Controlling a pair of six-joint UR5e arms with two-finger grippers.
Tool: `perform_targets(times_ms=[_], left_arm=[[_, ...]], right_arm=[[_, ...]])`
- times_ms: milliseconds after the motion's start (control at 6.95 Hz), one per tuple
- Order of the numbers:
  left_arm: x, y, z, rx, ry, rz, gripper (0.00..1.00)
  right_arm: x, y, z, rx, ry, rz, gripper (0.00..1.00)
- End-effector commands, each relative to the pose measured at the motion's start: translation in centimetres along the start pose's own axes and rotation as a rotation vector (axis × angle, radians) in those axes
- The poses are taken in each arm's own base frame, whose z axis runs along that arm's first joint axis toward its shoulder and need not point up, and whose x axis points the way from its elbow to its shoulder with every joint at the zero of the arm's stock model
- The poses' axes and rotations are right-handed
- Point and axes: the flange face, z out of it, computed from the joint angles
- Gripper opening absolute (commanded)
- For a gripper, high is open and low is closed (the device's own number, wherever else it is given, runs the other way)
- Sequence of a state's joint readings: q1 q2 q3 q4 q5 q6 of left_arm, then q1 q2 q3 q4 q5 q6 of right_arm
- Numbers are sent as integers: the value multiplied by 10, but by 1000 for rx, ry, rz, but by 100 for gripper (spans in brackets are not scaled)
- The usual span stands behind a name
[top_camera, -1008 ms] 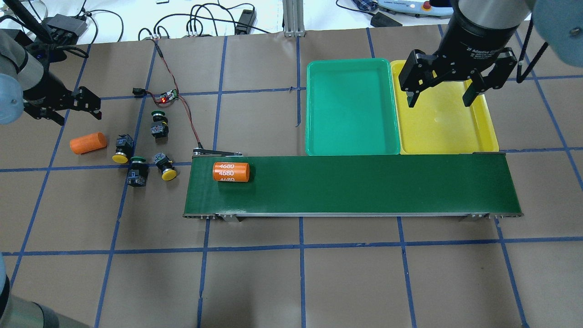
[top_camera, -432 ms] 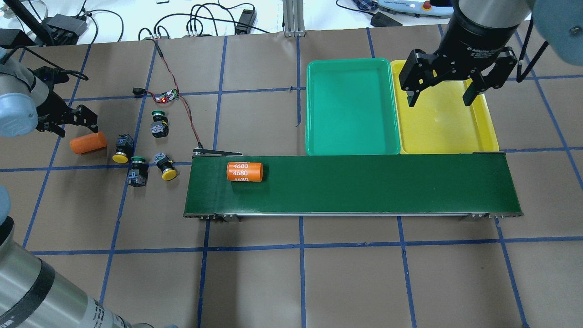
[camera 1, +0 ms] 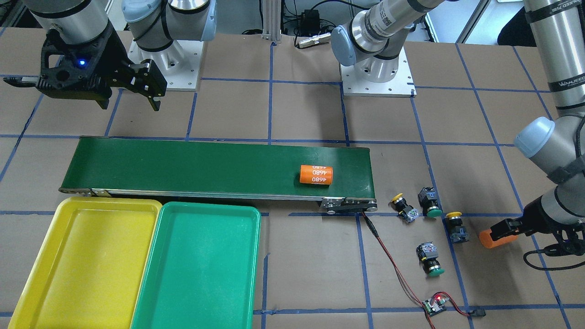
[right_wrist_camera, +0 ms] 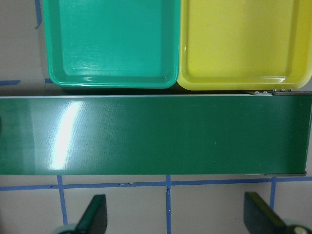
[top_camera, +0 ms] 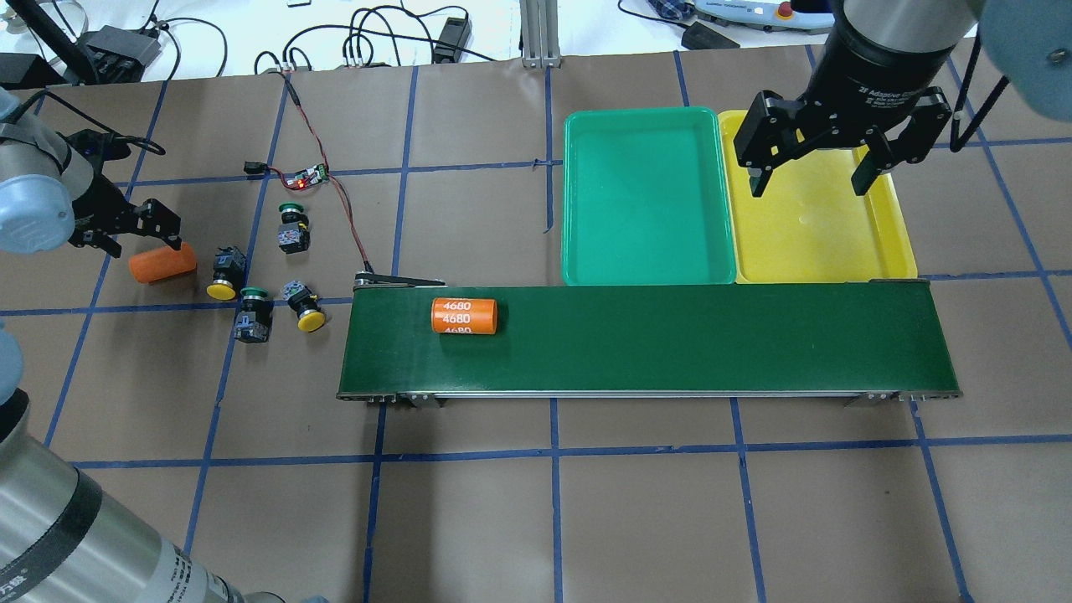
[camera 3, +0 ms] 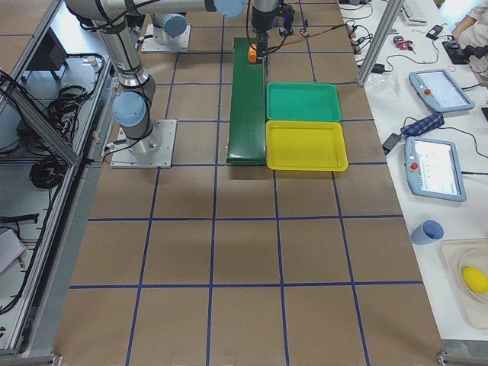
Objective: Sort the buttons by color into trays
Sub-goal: 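Reach the left gripper to the plain orange cylinder and grasp it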
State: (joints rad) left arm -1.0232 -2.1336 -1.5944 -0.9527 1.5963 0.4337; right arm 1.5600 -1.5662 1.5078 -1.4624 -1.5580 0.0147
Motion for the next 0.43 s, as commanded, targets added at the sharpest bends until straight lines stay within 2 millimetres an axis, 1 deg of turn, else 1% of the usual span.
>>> perform_targets(times_ms=[0, 288], left_arm=[[1, 0, 1, -1, 5, 0, 100], [1, 0, 8, -9, 9, 1, 100]], right_arm=[[0, 0, 0, -1, 1, 1, 100], [0, 0, 0, -1, 1, 1, 100]])
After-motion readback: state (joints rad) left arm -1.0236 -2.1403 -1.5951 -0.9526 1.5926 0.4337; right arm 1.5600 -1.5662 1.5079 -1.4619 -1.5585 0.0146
